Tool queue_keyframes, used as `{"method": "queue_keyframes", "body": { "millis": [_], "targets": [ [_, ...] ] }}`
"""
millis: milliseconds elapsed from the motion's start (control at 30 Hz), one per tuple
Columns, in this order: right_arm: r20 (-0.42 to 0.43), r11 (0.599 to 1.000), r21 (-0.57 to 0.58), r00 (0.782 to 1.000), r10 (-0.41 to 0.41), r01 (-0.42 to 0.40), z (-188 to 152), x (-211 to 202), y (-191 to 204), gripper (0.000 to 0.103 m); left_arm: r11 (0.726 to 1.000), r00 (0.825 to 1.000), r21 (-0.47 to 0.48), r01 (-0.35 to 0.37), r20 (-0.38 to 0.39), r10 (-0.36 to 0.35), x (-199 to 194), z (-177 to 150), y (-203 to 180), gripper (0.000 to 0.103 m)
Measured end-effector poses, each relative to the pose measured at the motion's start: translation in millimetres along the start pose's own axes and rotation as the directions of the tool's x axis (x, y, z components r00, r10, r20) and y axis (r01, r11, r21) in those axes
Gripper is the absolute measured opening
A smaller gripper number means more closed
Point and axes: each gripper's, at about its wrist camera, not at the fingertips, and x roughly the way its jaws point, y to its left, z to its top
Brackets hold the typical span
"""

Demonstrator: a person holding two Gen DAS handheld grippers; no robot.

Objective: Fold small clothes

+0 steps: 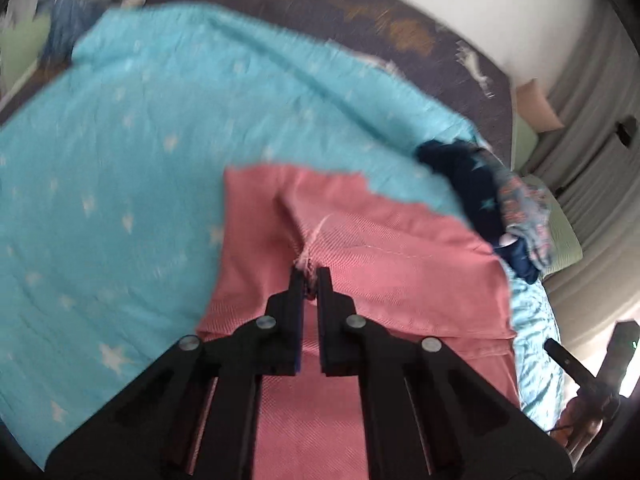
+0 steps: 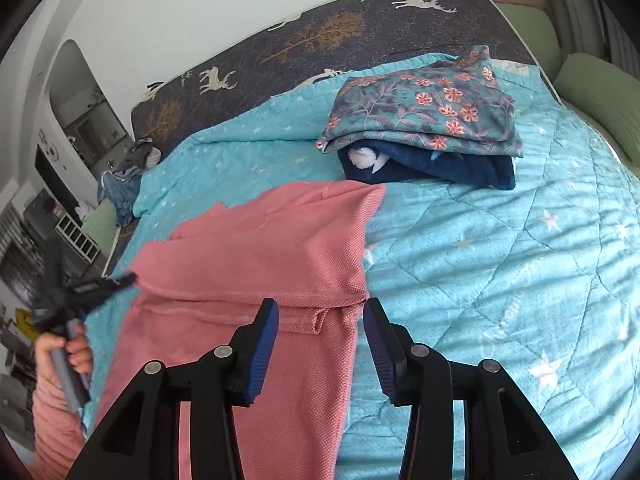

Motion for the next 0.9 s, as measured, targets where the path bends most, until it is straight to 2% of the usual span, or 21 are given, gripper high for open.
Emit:
{"method": "queue_keyframes", "body": {
  "millis": [67,133,167,200,267,367,533,567,700,900],
  "targets": [
    [-0.003,1.0,-0.004,1.0,0.001,-0.001,-0.3,0.7,1.1,0.048,0.999,1.0,0.023,-0.029,0.003,0.029,-4.6,0.4,-2.3,0.008],
    [-0.008,1.0,0.003,1.0,0.008,-0.008,-1.2,2.2,1.6,0.049,0.995,0.996,0.038,-0.088,-0.011,0.089,4.3,-2.6,1.4,0.012],
    [-0.015,1.0,0.011,1.0,0.014,-0.014,-2.0,3.4,1.4,0.049,0.993,0.993,0.036,-0.111,-0.025,0.112,11.4,-5.4,4.8,0.019],
    [-0.021,1.0,0.017,1.0,0.02,-0.02,-2.6,4.2,0.8,0.049,0.992,0.991,0.037,-0.123,-0.041,0.124,17.4,-7.7,9.2,0.033],
    [-0.036,0.999,0.023,0.999,0.029,-0.028,-4.4,6.1,1.6,0.05,0.987,0.984,0.034,-0.158,-0.08,0.16,31.2,-14.2,18.4,0.05],
    [-0.039,1.0,0.013,0.999,0.019,-0.019,-5.5,5.6,2.0,0.051,0.985,0.98,0.002,-0.171,-0.098,0.171,34.7,-22.2,30.0,0.052],
    [-0.059,0.999,0.033,0.998,0.014,-0.012,-6.7,5.7,-4.0,0.053,0.983,0.981,-0.023,-0.18,-0.081,0.178,16.1,-31.5,39.3,0.054],
    [-0.065,0.999,0.037,0.998,0.018,-0.015,-7.6,6.0,-4.9,0.053,0.984,0.982,-0.026,-0.175,-0.081,0.172,12.9,-34.2,40.7,0.057],
    [-0.09,0.998,0.037,0.995,0.045,-0.042,-15.7,1.2,-7.9,0.053,0.991,0.99,-0.033,-0.126,-0.075,0.124,-13.6,-60.4,49.6,0.073],
    [-0.089,0.996,0.038,0.992,0.089,-0.086,-31.3,-24.1,-14.1,0.053,0.993,0.989,0.013,-0.115,-0.097,0.116,-47.0,-101.3,58.1,0.074]
  ]
}}
